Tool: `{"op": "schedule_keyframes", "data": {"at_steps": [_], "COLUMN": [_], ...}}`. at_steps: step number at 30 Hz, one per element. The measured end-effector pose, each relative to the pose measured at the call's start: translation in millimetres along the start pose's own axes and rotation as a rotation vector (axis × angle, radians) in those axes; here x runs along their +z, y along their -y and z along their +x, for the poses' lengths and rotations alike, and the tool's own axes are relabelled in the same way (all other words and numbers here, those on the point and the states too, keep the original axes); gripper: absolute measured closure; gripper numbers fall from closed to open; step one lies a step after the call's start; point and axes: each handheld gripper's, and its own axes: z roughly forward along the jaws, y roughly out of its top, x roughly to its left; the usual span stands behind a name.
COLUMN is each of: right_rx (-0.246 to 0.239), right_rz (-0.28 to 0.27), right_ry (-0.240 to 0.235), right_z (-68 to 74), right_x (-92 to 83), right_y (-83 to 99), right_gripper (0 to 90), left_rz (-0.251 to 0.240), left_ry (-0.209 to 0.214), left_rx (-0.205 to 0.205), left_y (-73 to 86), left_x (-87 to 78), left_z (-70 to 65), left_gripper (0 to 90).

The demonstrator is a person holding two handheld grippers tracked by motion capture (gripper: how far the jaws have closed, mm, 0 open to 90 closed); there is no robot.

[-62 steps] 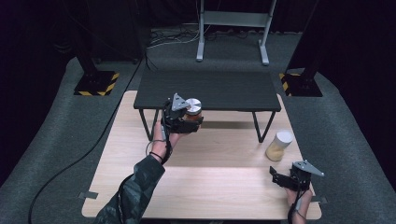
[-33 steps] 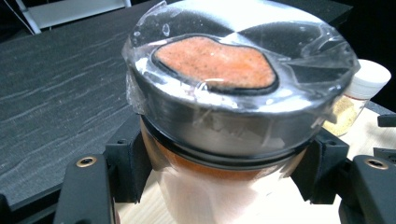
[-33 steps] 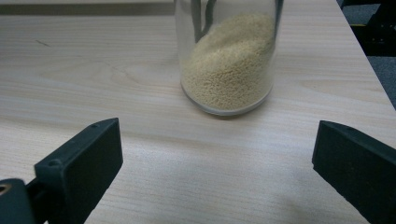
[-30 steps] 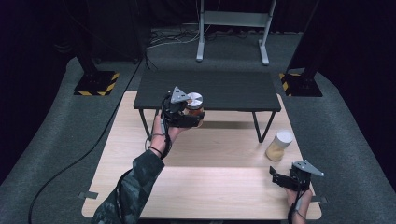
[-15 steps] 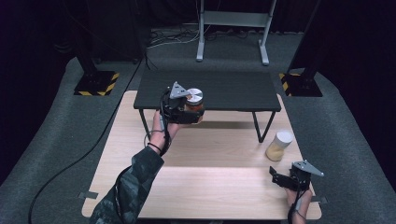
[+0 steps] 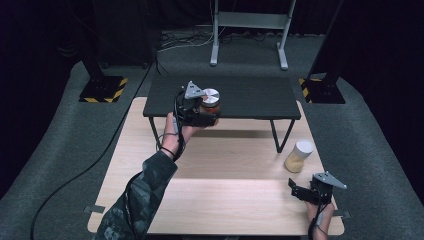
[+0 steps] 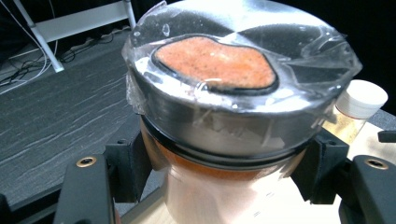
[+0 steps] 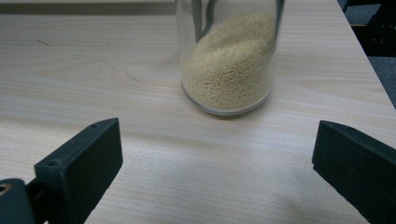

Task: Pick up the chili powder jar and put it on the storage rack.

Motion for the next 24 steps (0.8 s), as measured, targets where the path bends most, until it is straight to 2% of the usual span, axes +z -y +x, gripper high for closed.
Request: {"op": "schedule_keyframes", "data": {"at_steps": [24], "right_rx": [0.000], "right_rz": [-0.001], "right_ry": [-0.004], "right_z": [-0.8], "right_x": [-0.1], "right_y": [0.2], "right_gripper": [0.6], "left_rz": [0.030], "left_ry": [-0.058], "left_rx": [-0.033], "left_y": [-14.4], "left_x": [18.0], "left_z": [16.3], "left_gripper": [31.2]}}
